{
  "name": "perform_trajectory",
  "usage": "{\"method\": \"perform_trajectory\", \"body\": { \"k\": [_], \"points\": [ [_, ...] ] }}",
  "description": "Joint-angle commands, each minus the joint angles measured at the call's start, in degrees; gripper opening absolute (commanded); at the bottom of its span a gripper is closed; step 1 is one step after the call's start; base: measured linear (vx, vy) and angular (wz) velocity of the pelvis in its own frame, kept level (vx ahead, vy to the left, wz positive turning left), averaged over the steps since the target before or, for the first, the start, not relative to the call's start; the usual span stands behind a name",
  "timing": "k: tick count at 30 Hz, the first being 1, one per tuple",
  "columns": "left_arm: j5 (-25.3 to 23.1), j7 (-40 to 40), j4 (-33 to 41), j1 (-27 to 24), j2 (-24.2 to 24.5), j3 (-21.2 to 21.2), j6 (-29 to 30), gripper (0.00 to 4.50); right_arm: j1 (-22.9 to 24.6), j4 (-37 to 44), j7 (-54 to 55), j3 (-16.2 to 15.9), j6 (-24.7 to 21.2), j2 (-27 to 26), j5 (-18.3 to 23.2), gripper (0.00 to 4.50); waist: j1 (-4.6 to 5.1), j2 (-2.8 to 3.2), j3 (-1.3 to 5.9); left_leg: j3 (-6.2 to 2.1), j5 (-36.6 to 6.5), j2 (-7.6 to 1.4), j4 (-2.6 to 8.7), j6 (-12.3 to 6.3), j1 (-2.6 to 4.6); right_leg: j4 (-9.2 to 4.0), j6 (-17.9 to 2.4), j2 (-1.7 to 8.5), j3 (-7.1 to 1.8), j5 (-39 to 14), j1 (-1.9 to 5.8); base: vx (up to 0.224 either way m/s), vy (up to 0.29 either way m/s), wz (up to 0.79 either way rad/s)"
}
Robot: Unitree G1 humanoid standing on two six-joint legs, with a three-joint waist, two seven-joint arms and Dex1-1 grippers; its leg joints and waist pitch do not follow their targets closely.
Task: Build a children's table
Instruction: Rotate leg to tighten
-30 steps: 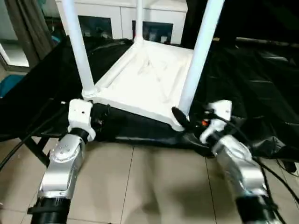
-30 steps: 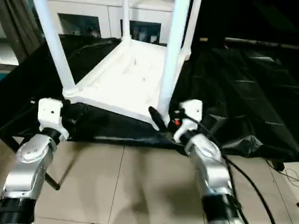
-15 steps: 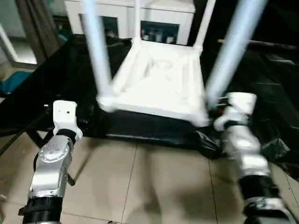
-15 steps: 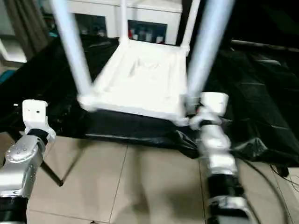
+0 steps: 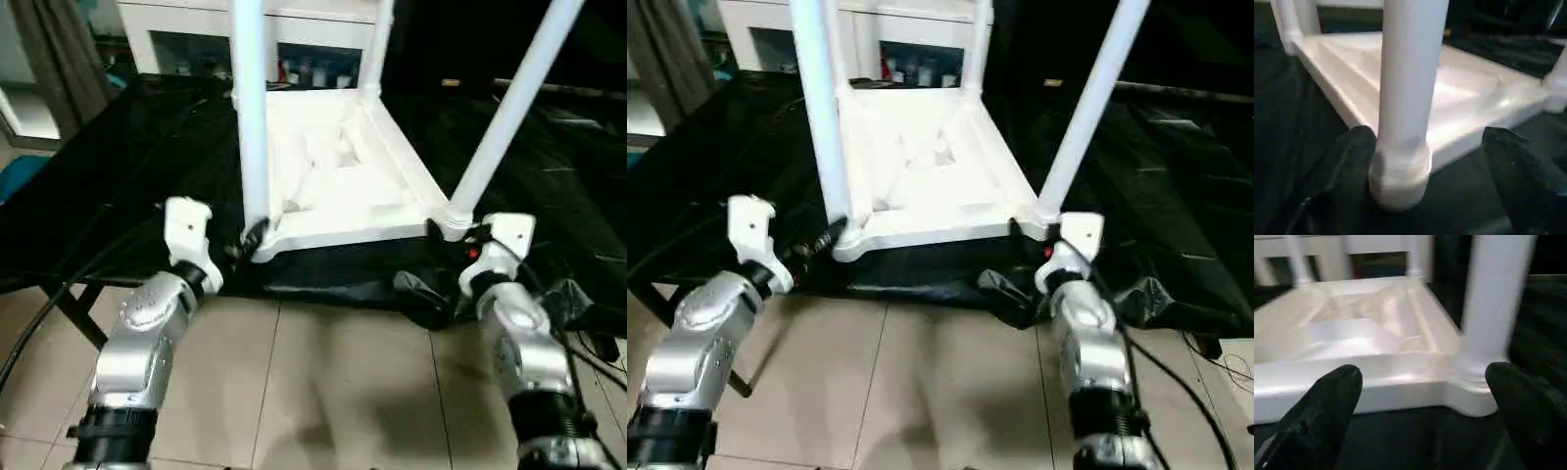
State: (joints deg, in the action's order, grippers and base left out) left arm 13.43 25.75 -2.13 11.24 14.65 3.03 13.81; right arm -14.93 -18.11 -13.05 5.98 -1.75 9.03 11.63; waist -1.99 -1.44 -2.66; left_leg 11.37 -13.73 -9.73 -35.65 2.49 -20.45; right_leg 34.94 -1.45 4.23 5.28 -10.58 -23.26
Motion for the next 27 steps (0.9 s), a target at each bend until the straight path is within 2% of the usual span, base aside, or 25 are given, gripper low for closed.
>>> {"method": "perform_trajectory", "body": {
  "k": [1,2,3,5,6,7,8,9,10,11,12,16,19,24,26,27],
  "points": [
    [0.5,0.8,1.8,0.2,0.2,-0.4,1.0,4.09,0.5,2.0,-0.8,-1.2,-1.5,-0.1,0.4,4.5,-0.27,0.02,3.02,-1.93,-6.1,-4.03,5.07,-3.2,0.19,-4.2,-10.2,4.88,-3.98,-12.1,2.7,0.0,0.0,0.0],
    [0.9,1.0,2.2,0.1,0.3,-0.4,1.4,4.21,1.2,2.3,-1.0,-1.8,-1.5,-0.1,0.0,4.5,-0.24,-0.13,2.97,-1.75,-6.0,-4.02,4.99,-2.97,0.34,-4.16,-10.7,4.78,-4.03,-11.4,2.5,0.0,0.0,0.0],
    [0.9,0.9,2.0,0.6,0.1,-0.5,2.1,4.32,1.6,2.2,-1.1,-2.0,-1.7,-0.3,-0.1,4.5,-0.21,-0.19,2.85,-1.81,-6.2,-4.05,5.11,-2.91,0.12,-4.14,-10.7,4.81,-4.03,-11.5,2.66,0.0,0.0,0.0],
    [0.9,0.8,1.9,1.0,-0.1,-0.6,2.7,4.4,1.8,2.0,-1.2,-2.1,-1.8,-0.4,-0.1,4.5,-0.31,-0.06,2.82,-1.83,-6.7,-4.08,5.19,-2.49,0.33,-4.19,-10.6,4.78,-4.03,-12.1,2.55,0.0,0.0,0.0],
    [0.1,-0.3,0.6,2.2,-0.5,-0.7,2.9,4.45,1.9,2.2,-1.4,-2.4,-2.0,-0.7,-0.3,4.5,-0.3,-0.12,2.79,-1.84,-6.8,-4.1,5.24,-2.38,0.31,-4.21,-10.5,4.79,-4.04,-12.1,2.56,0.0,0.0,0.0],
    [-1.3,-2.2,-2.8,4.6,-1.2,-0.7,2.2,4.45,1.7,2.9,-1.8,-3.0,-3.0,-1.1,0.0,4.5,-0.38,0.11,2.78,-1.85,-6.8,-4.05,5.24,-2.05,0.42,-4.2,-10.4,4.71,-4.03,-11.9,2.53,0.0,0.0,0.0],
    [-2.0,-3.6,-5.3,6.0,-1.8,-0.3,1.2,4.45,1.5,3.0,-1.9,-3.3,-3.4,-1.2,-0.1,4.5,-0.44,0.09,2.72,-1.71,-7.2,-3.87,5.19,-1.88,0.74,-4.46,-9.8,4.5,-4.04,-12.0,2.3,0.0,0.0,0.0],
    [-2.6,-4.2,-7.2,7.0,-2.0,-0.3,0.1,4.45,1.4,3.0,-1.9,-3.4,-3.7,-1.4,-0.1,4.5,-0.49,0.03,2.8,-1.76,-7.2,-3.86,5.16,-1.77,0.71,-4.4,-9.8,4.65,-4.09,-11.7,2.43,0.0,0.0,0.0],
    [-2.7,-4.4,-8.5,7.8,-2.1,-0.2,-0.6,4.45,1.6,3.8,-1.9,-3.6,-4.6,-1.6,0.1,4.5,-0.49,-0.18,2.9,-2.03,-6.4,-3.95,5.26,-1.74,0.17,-4.14,-9.7,4.99,-4.09,-11.0,3.0,0.0,0.0,0.0],
    [-2.6,-4.4,-9.3,8.4,-2.3,-0.2,-1.1,4.45,1.8,4.5,-2.0,-3.7,-5.2,-1.7,0.2,4.5,-0.48,0.01,2.94,-2.01,-5.7,-3.95,5.16,-1.83,0.27,-4.14,-9.9,4.97,-4.09,-10.1,2.87,0.0,0.0,0.0],
    [-2.2,-4.1,-9.6,8.6,-2.4,-0.1,-1.1,4.45,1.9,4.8,-2.0,-3.8,-5.5,-1.7,0.2,4.5,-0.37,-0.14,2.98,-2.05,-5.1,-3.91,5.14,-1.94,0.08,-3.96,-10.0,4.95,-4.11,-9.4,3.08,0.0,0.0,0.0],
    [-0.9,-4.0,-11.6,11.2,-3.5,0.5,-0.8,4.45,2.9,6.3,-1.9,-4.7,-6.7,-1.9,0.1,4.5,-0.36,-0.09,3.23,-1.94,-2.3,-4.02,4.83,-3.22,0.18,-3.38,-11.9,5.13,-4.11,-4.9,3.15,0.0,0.0,0.0],
    [-0.5,-5.0,-14.0,13.8,-5.1,1.5,-2.3,4.45,3.4,7.2,-2.0,-5.1,-7.5,-2.4,0.0,4.5,-0.46,-0.08,3.13,-1.84,-3.0,-3.96,4.8,-3.48,0.24,-3.63,-12.3,5.14,-4.09,-6.0,3.15,0.0,0.0,0.0],
    [-1.6,-8.6,-17.5,17.2,-6.4,2.6,-6.1,4.45,3.1,7.6,-1.6,-5.6,-8.3,-3.1,-0.2,4.5,-0.51,-0.11,3.08,-1.94,-4.4,-4.02,4.89,-3.0,0.28,-3.91,-11.8,5.16,-4.06,-8.0,3.12,0.0,0.0,0.0],
    [-2.1,-10.0,-18.1,17.5,-6.5,2.9,-6.0,4.45,3.1,7.7,-1.4,-5.6,-8.5,-3.3,-0.3,4.5,-0.49,-0.09,3.21,-1.98,-3.4,-4.02,4.8,-2.98,0.19,-3.6,-11.9,5.14,-4.07,-6.1,3.29,0.0,0.0,0.0],
    [-2.2,-10.5,-18.4,17.7,-6.6,3.1,-6.0,4.2,3.2,7.8,-1.2,-5.5,-8.5,-3.6,-0.2,4.5,-0.49,-0.05,3.24,-2.01,-3.0,-4.03,4.79,-3.06,0.15,-3.5,-12.0,5.19,-4.07,-5.6,3.35,0.0,0.0,0.0]
  ]
}}
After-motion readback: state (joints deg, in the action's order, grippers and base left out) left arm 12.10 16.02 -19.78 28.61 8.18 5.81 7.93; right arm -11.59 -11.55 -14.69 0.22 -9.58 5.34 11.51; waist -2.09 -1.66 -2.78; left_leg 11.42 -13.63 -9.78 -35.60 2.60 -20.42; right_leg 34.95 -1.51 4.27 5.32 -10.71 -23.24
